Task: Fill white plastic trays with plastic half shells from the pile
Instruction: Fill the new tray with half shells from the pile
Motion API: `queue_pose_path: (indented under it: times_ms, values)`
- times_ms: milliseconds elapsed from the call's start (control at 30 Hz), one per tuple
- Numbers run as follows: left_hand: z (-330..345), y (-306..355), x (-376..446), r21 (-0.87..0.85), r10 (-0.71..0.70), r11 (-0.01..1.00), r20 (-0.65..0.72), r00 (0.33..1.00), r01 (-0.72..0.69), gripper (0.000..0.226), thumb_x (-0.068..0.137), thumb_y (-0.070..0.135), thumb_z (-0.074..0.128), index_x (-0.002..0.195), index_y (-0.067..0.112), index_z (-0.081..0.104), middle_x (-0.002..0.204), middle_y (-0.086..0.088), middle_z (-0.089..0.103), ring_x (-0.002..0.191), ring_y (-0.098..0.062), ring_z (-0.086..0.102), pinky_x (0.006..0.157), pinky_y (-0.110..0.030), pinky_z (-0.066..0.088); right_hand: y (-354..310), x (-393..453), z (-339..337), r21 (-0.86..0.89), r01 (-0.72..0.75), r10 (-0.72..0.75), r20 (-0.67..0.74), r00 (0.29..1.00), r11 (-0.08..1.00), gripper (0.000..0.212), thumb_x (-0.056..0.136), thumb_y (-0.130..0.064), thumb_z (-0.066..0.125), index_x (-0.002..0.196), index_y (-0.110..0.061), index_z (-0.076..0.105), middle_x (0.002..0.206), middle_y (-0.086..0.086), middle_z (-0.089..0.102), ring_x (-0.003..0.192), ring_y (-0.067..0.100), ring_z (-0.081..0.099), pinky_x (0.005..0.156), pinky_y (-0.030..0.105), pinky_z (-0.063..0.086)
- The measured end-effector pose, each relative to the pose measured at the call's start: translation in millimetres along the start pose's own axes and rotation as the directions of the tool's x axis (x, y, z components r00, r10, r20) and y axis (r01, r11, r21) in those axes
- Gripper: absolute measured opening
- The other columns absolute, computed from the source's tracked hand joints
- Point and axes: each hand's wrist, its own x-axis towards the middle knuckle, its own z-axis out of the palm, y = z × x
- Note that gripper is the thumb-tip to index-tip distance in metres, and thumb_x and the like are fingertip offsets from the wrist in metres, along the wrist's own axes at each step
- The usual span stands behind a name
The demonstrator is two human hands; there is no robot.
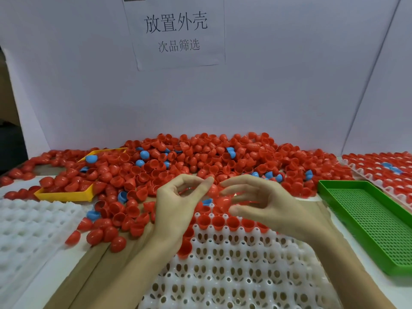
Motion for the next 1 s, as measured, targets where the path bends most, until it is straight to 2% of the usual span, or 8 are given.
queue_pose_path:
  times_ms: [100, 200, 333, 400, 700, 833, 900, 1000]
  values:
    - [3.3, 0.1, -4.3, 0.077, 0.093, 0.993, -0.004, 0.996, -0.092, 0.016, 0.083, 0.036, 0.085, 0.081, 0.023, 0.076, 0.084, 0.0, 0.077, 0.085, -0.018, 0.076, 0.087, -0.045, 0.061, 0.7, 1.1, 8.8, 0.008, 0.018, -0.017, -0.033, 0.999, 1.0, 0.033, 0.089, -0.019, 0.083, 0.119, -0.02, 0.07, 0.109, 0.001, 0.078, 0.098, 0.022, 0.078, 0.091, 0.038, 0.063]
    - [1.7, 5.4, -2.6, 0.117, 0.127, 0.984, 0.059, 0.99, -0.133, 0.019, 0.091, 0.039, 0.076, 0.086, 0.02, 0.076, 0.087, 0.003, 0.078, 0.086, -0.013, 0.076, 0.084, -0.033, 0.062, 0.6, 0.4, 3.6, 0.065, 0.056, -0.049, -0.094, 0.994, 0.996, 0.023, 0.09, -0.014, 0.08, 0.112, -0.012, 0.074, 0.106, 0.005, 0.079, 0.095, 0.022, 0.078, 0.088, 0.03, 0.062]
    - [-9.3, 12.0, 7.1, 0.154, 0.154, 0.968, 0.26, 0.953, -0.199, 0.004, 0.093, 0.021, 0.075, 0.097, 0.02, 0.076, 0.123, 0.01, 0.071, 0.11, -0.008, 0.071, 0.092, -0.021, 0.057, 3.5, -0.1, -4.1, 0.188, 0.04, 0.0, -0.206, 0.979, 0.981, 0.022, 0.092, -0.016, 0.078, 0.114, -0.011, 0.074, 0.108, 0.008, 0.079, 0.1, 0.024, 0.077, 0.091, 0.033, 0.063]
    - [-12.5, 13.6, 8.4, 0.196, 0.145, 0.953, 0.378, 0.914, -0.232, 0.014, 0.089, 0.022, 0.08, 0.103, 0.025, 0.078, 0.132, 0.013, 0.065, 0.114, -0.007, 0.069, 0.094, -0.02, 0.056, 5.0, 0.6, -5.2, 0.246, 0.02, 0.033, -0.209, 0.977, 0.969, 0.022, 0.094, -0.017, 0.077, 0.115, -0.012, 0.074, 0.111, 0.009, 0.078, 0.104, 0.025, 0.077, 0.093, 0.032, 0.062]
    - [-14.9, 17.0, 6.9, 0.211, 0.171, 0.943, 0.356, 0.919, -0.257, 0.011, 0.084, 0.019, 0.084, 0.092, 0.024, 0.078, 0.099, 0.011, 0.077, 0.092, -0.009, 0.076, 0.081, -0.017, 0.057, 4.9, 1.9, 7.0, 0.35, -0.027, 0.039, -0.027, 0.999, 0.936, 0.02, 0.096, -0.019, 0.078, 0.114, -0.014, 0.072, 0.117, 0.01, 0.077, 0.11, 0.031, 0.076, 0.095, 0.03, 0.06]
    - [-17.8, 21.1, 8.8, 0.228, 0.154, 0.941, 0.368, 0.917, -0.25, 0.01, 0.086, 0.017, 0.083, 0.092, 0.023, 0.078, 0.091, 0.006, 0.078, 0.088, -0.011, 0.076, 0.081, -0.018, 0.058, 2.3, -0.8, 2.0, 0.32, -0.038, 0.015, 0.077, 0.997, 0.947, 0.022, 0.101, -0.009, 0.069, 0.122, -0.013, 0.071, 0.123, 0.012, 0.075, 0.117, 0.029, 0.073, 0.098, 0.029, 0.058]
    - [-26.2, 26.2, 13.1, 0.249, 0.1, 0.948, 0.362, 0.927, -0.199, 0.011, 0.084, 0.017, 0.085, 0.088, 0.025, 0.079, 0.089, 0.005, 0.079, 0.087, -0.011, 0.076, 0.083, -0.021, 0.059, 1.6, -1.3, -4.0, 0.313, -0.037, 0.032, 0.024, 0.999, 0.949, 0.039, 0.1, 0.013, 0.054, 0.127, -0.011, 0.069, 0.127, 0.011, 0.074, 0.12, 0.028, 0.071, 0.099, 0.03, 0.058]
    - [-46.2, 35.1, 22.2, 0.347, 0.006, 0.922, 0.433, 0.901, -0.173, 0.021, 0.082, 0.011, 0.084, 0.091, 0.028, 0.078, 0.086, 0.003, 0.078, 0.083, -0.012, 0.075, 0.082, -0.023, 0.059, 3.9, -0.2, -13.2, 0.37, 0.015, 0.094, -0.276, 0.957, 0.929, 0.068, 0.079, 0.037, 0.032, 0.115, -0.007, 0.069, 0.117, 0.01, 0.077, 0.112, 0.025, 0.074, 0.087, 0.028, 0.061]
